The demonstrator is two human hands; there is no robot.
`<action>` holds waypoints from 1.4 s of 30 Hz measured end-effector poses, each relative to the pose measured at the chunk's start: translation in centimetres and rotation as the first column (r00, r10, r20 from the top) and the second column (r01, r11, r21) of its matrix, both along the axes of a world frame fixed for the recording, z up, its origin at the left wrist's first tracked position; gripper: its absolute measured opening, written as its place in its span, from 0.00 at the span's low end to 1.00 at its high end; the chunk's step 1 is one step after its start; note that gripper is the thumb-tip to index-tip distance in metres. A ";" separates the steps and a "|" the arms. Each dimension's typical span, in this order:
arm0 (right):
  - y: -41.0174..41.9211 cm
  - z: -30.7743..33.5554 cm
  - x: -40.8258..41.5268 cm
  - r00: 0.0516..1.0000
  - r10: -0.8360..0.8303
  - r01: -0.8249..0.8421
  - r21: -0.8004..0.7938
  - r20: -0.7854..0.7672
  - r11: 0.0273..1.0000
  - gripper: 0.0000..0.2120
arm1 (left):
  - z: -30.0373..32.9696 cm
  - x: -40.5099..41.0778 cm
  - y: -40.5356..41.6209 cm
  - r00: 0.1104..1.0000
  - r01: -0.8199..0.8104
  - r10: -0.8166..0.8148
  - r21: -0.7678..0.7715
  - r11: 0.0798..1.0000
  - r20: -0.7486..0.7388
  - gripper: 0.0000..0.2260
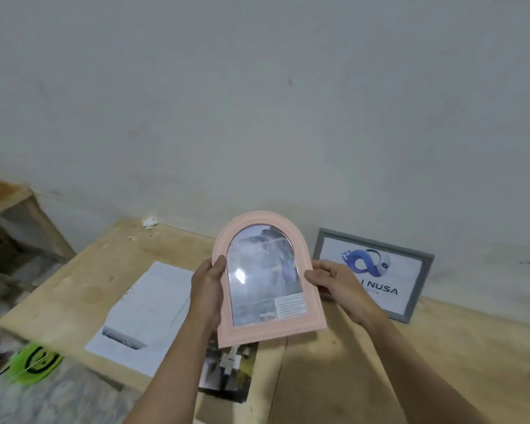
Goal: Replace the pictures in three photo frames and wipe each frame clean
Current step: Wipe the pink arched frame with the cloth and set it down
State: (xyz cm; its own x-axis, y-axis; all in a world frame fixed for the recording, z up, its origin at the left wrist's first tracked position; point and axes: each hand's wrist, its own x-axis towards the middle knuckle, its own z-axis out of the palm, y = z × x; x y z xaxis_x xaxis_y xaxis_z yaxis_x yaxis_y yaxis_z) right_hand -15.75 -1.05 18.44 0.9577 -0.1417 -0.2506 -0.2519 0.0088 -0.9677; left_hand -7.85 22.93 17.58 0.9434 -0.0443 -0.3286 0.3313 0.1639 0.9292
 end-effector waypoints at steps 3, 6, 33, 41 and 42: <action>-3.8 1.1 -4.0 0.988 -0.147 0.151 -0.093 0.045 0.984 0.08 | 1.5 -2.1 -4.0 0.977 0.176 -0.184 0.073 0.982 0.111 0.12; -8.3 1.9 -9.0 0.946 -0.312 0.321 -0.132 0.083 0.938 0.07 | 2.7 -4.4 -8.5 0.876 0.388 -0.432 0.219 0.895 0.216 0.03; -43.1 -12.0 -19.1 0.829 -0.554 0.363 -0.683 -0.074 0.634 0.11 | -11.8 -11.5 -48.5 0.704 0.450 -0.705 0.711 0.541 0.091 0.09; -45.4 -15.2 -17.0 0.804 -0.570 0.325 -0.679 -0.168 0.659 0.07 | -14.3 -10.6 -50.6 0.714 0.417 -0.697 0.757 0.503 0.070 0.08; -45.5 -15.4 -16.9 0.807 -0.565 0.319 -0.677 -0.172 0.663 0.08 | -14.6 -10.6 -50.7 0.717 0.409 -0.694 0.763 0.500 0.070 0.08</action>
